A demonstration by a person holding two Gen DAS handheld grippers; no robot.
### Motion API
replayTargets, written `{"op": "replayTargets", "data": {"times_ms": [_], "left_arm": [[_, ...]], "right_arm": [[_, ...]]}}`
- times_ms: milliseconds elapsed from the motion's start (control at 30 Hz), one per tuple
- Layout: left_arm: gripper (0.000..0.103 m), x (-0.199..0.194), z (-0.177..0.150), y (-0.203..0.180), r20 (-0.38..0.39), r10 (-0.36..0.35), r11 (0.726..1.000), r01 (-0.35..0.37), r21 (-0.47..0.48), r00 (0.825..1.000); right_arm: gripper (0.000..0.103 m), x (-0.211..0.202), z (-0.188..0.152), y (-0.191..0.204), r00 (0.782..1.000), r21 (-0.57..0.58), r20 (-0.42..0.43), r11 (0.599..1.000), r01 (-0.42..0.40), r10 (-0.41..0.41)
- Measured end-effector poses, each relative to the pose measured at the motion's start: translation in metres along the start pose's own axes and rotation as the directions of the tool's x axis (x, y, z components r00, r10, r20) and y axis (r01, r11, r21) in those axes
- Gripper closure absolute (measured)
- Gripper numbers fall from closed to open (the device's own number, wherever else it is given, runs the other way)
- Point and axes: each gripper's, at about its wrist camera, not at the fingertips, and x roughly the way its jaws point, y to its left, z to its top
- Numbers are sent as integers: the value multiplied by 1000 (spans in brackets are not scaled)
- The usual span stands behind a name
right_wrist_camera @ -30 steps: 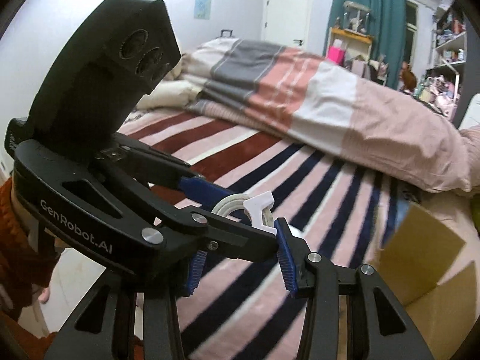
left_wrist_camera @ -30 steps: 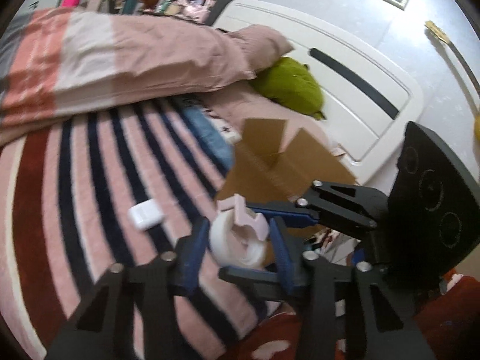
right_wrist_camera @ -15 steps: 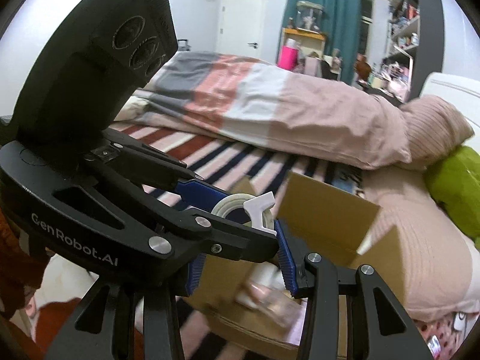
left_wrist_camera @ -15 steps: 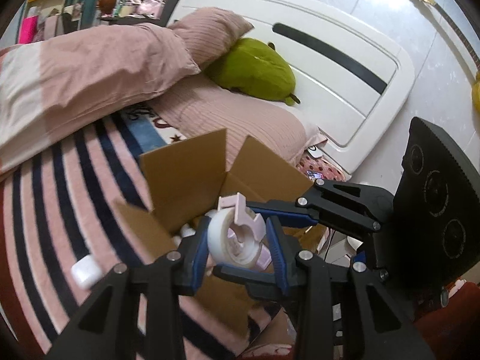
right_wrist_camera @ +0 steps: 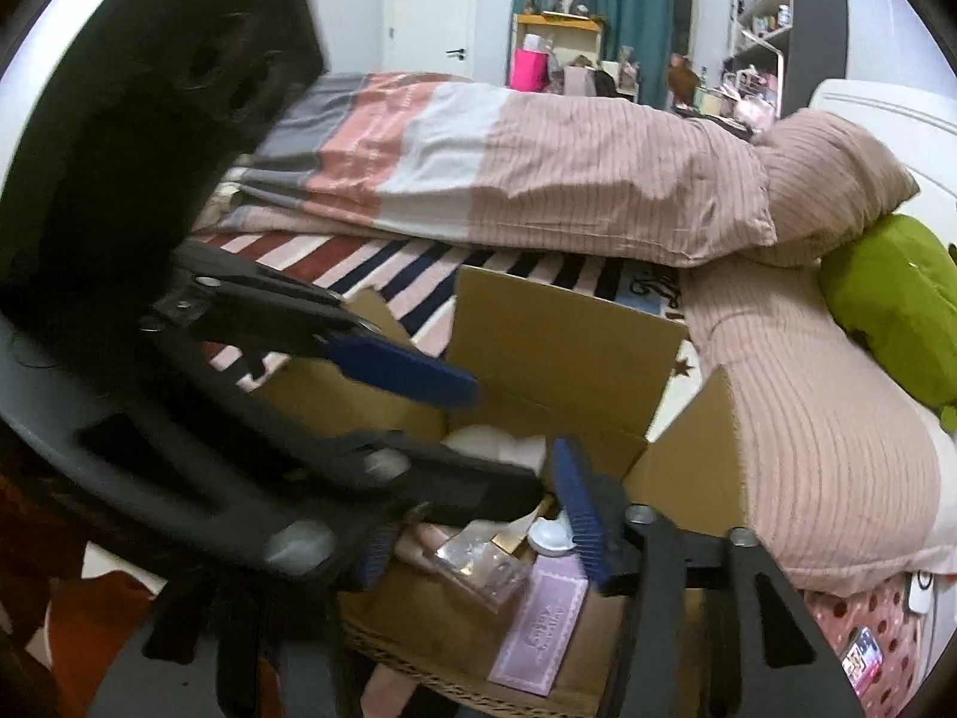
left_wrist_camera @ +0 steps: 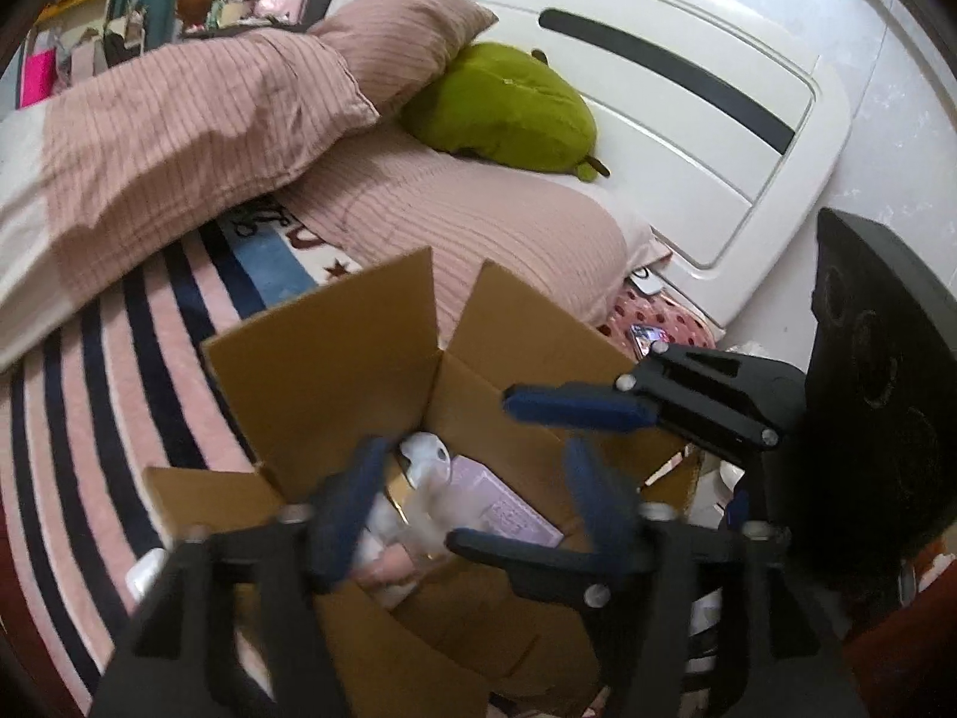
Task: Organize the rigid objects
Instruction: 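Lower the tape roll into the cardboard box and open the right gripper, then grasp the white earbud case with the right gripper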
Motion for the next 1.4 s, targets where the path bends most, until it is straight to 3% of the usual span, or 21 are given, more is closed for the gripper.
{"op": "replayTargets", "data": {"times_ms": [500,733,900,1167,1267,1400], "left_arm": [[23,-72,-21,25,121,70,997,-66,-36,990],[23,-123,-47,52,187,127,990,-113,-87,974],[20,-157,-75,81,226,200,976,-172,-136,953],[20,-181,-129,142,216,341,927,-289,-239,915],[20,-180,-147,162,193,388,904,-331,-271,901],[20,-171,-169,188,155,411,884,-352,-308,898]], "right_arm": [[45,-13,6,26,1000,-27,-6,999,28,-28],[45,-17,25,63,1000,-71,8,997,26,-25],[45,-5,44,101,1000,-116,5,993,-26,27],[45,58,57,173,986,-179,-87,971,-158,145],[45,94,51,185,973,-148,-143,968,-203,183],[45,150,35,175,957,-23,-214,978,-207,197]]}}
